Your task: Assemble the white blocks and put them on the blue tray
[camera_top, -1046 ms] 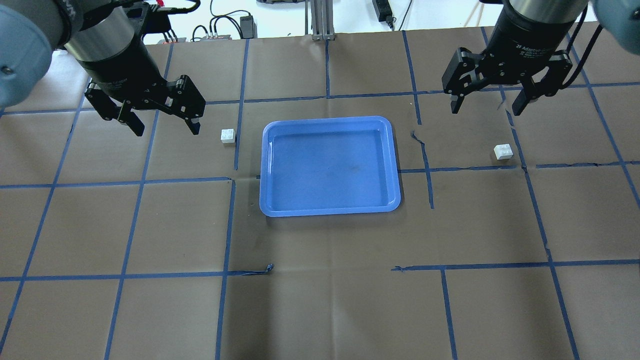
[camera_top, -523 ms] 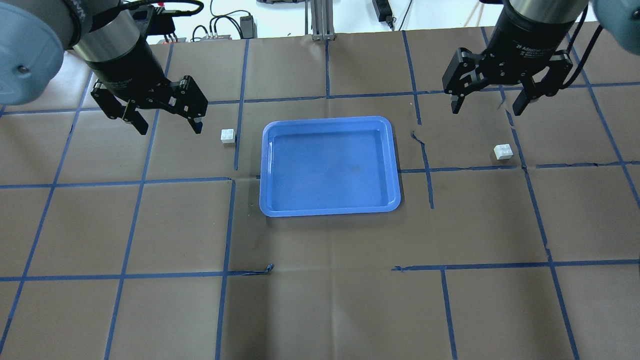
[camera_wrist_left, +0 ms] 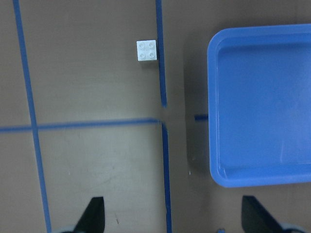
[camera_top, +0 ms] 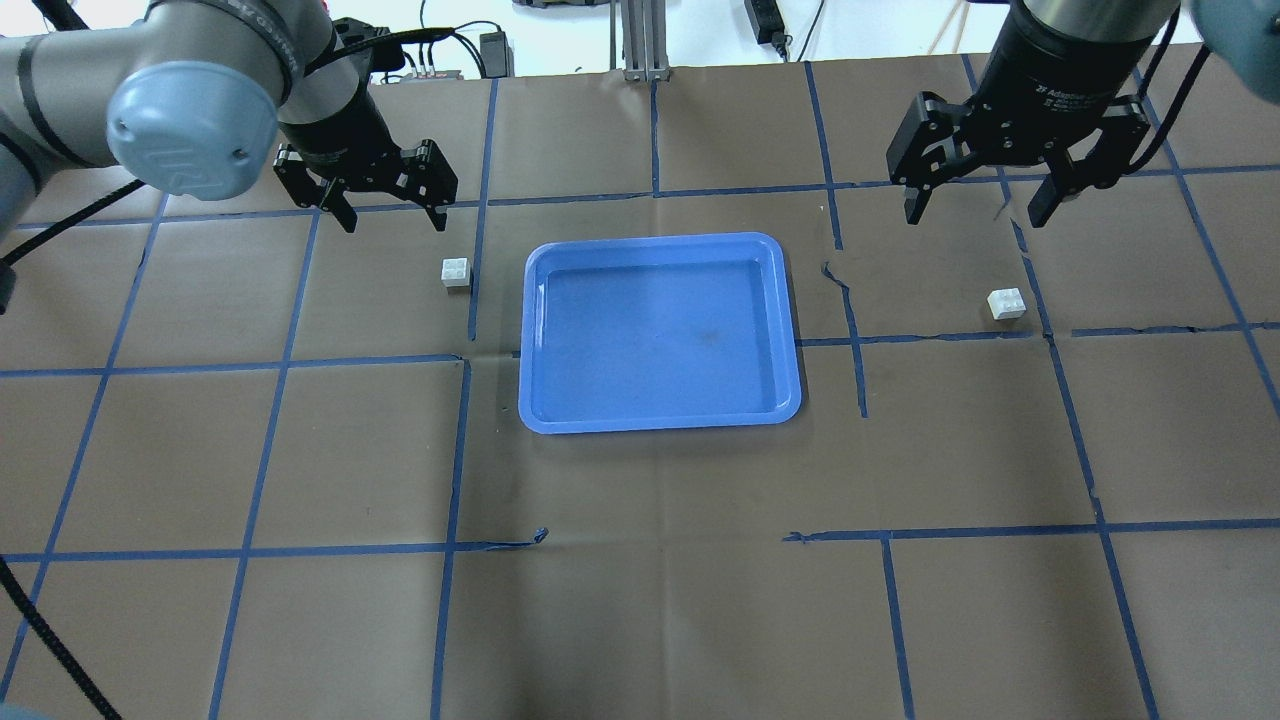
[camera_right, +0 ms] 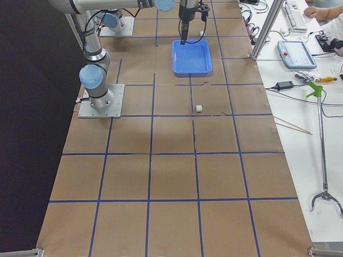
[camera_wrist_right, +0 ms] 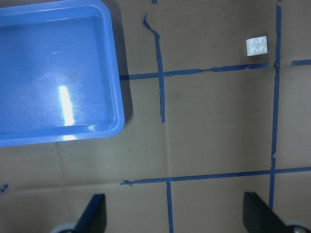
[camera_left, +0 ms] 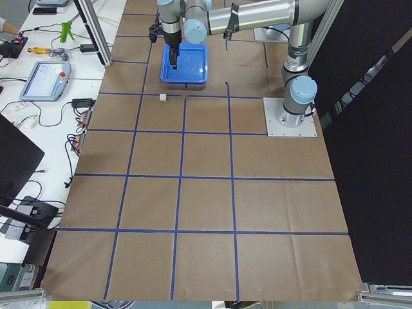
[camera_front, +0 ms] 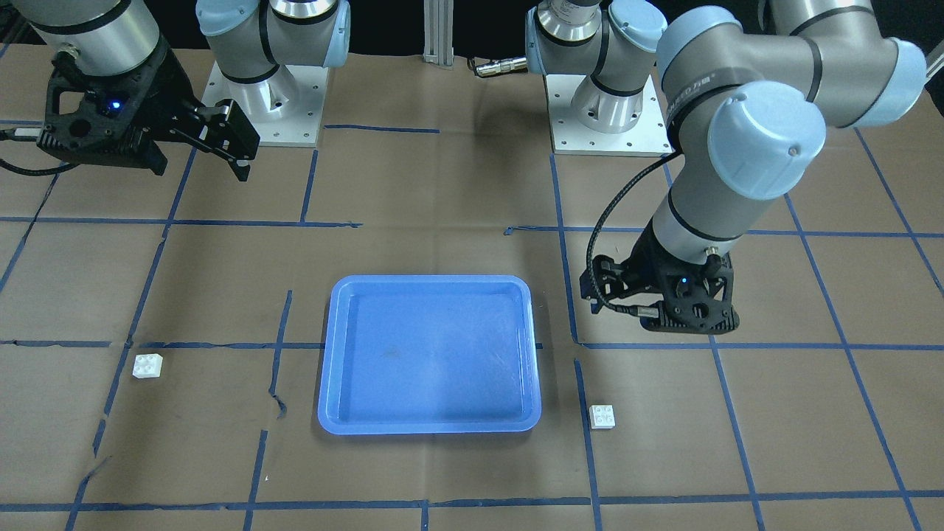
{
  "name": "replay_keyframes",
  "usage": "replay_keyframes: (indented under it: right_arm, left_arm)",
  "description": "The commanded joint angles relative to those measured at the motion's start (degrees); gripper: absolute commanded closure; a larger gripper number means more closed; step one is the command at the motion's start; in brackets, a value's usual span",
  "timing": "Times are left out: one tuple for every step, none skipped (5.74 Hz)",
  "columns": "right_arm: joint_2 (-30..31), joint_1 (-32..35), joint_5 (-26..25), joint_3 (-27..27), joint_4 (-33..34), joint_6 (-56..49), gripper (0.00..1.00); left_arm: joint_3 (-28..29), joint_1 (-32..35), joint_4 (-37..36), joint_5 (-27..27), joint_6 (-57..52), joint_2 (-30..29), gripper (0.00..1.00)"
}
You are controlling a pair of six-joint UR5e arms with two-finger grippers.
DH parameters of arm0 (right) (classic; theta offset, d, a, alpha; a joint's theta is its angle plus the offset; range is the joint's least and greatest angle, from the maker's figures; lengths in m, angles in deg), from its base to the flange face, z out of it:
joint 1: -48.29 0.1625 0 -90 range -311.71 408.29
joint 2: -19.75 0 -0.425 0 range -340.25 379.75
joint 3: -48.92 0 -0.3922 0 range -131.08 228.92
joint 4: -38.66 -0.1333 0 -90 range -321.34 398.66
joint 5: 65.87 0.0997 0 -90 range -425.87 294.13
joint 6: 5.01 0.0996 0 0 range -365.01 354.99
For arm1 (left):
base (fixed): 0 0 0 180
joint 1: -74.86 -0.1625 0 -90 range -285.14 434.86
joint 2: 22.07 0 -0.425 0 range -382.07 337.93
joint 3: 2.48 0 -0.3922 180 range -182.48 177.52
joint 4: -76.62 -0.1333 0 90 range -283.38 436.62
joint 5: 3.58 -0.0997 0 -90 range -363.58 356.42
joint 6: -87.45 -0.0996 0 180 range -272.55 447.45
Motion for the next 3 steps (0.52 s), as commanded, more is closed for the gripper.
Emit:
replay_keyframes:
  right_arm:
    - [0.1,-0.1,0.4,0.4,0.2,-8.1,0.0]
    - [-0.3,-0.1,0.4,0.2,0.7,-23.5,0.0]
    - [-1.0,-0.4,-0.3,-0.2,0.4,-31.1,0.0]
  left_arm:
    - [-3.6,-0.1,-14.3,-0.2,0.2,-8.5,0.01]
    - [-7.7,-0.1,-25.7,-1.4,-0.2,-13.4,0.01]
    - [-9.5,-0.1,-28.5,-3.5,-0.2,-14.9,0.01]
